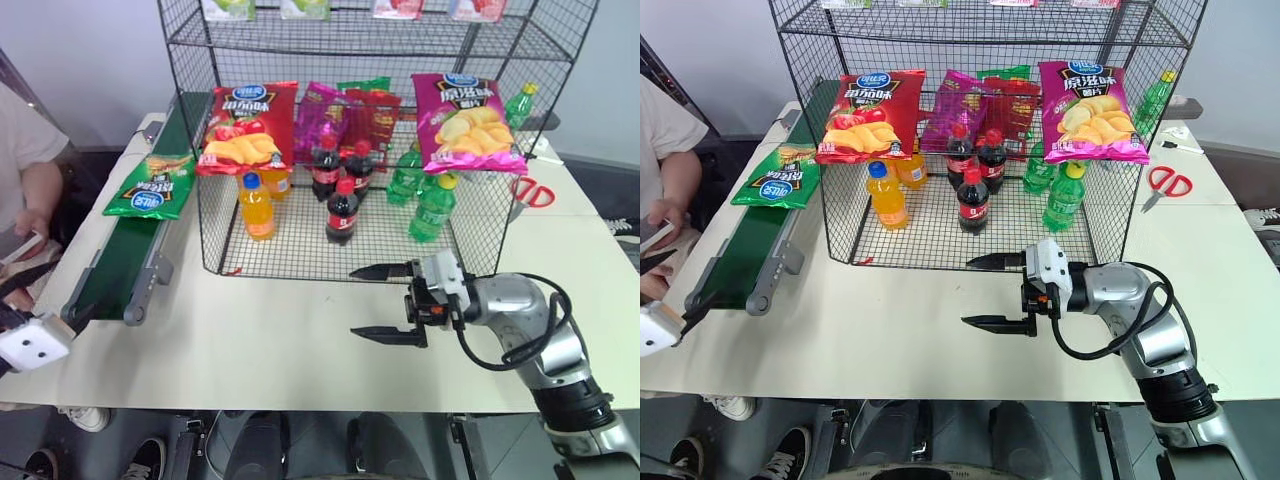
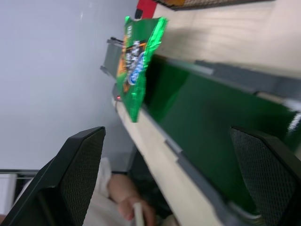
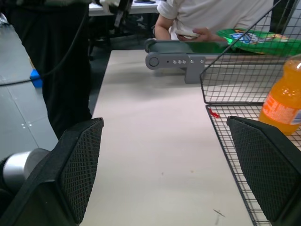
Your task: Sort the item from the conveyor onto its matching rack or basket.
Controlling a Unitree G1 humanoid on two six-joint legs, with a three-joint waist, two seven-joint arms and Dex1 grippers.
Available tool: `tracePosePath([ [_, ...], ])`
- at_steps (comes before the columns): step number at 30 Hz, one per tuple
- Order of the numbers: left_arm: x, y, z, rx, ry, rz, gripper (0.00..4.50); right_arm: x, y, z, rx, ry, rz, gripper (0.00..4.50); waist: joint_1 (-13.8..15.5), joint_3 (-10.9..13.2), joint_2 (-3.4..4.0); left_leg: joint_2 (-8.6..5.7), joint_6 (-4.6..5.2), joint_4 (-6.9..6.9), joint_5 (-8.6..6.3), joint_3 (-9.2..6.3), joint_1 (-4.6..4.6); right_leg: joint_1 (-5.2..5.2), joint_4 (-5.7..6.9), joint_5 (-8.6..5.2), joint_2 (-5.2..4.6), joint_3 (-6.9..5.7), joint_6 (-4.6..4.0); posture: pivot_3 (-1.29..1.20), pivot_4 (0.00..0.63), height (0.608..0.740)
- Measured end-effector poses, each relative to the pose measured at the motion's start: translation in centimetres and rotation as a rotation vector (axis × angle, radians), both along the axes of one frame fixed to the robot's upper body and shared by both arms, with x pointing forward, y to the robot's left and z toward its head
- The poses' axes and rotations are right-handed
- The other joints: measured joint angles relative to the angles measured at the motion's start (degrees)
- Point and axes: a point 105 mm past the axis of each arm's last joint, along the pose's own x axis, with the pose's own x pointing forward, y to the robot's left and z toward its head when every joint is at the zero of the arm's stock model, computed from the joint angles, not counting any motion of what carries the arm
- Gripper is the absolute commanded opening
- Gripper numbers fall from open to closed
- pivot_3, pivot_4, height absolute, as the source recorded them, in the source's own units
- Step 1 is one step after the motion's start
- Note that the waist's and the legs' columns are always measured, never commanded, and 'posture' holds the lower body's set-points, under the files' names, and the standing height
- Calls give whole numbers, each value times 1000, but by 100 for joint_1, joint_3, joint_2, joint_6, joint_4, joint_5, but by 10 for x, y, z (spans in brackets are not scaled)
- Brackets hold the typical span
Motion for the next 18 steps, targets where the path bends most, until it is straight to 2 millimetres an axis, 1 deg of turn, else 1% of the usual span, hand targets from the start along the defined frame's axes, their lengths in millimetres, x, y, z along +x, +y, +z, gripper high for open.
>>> tracePosePath([
  [2, 3, -2, -1, 0, 1, -9, 4500, 1, -1, -1, -5, -9, -6, 4375, -1, 0, 0, 0, 0, 0, 0, 0, 0, 0, 0, 0, 0, 0, 0, 0, 150, 739],
  [8, 9, -7, -11, -16, 35, -32, 4500, 6, -6, -2, -7, -26, -31, 4375, -5, 0, 0, 1, 0, -1, 0, 0, 0, -2, 2, 0, 1, -1, 0, 0, 150, 739],
  [14, 13, -7, -9, -4, 30, -32, 4500, 8, -7, -3, -11, -37, -50, 4375, -6, 0, 0, 0, 0, -1, 0, 1, 0, -2, 2, 0, 1, -1, 0, 0, 150, 739],
  [18, 13, -5, -16, -18, 57, -20, 4500, 8, -7, -4, -12, -37, -62, 4375, -4, 0, 0, 0, 0, -1, 0, 1, 0, -2, 3, 0, 1, -2, 0, 0, 150, 739],
])
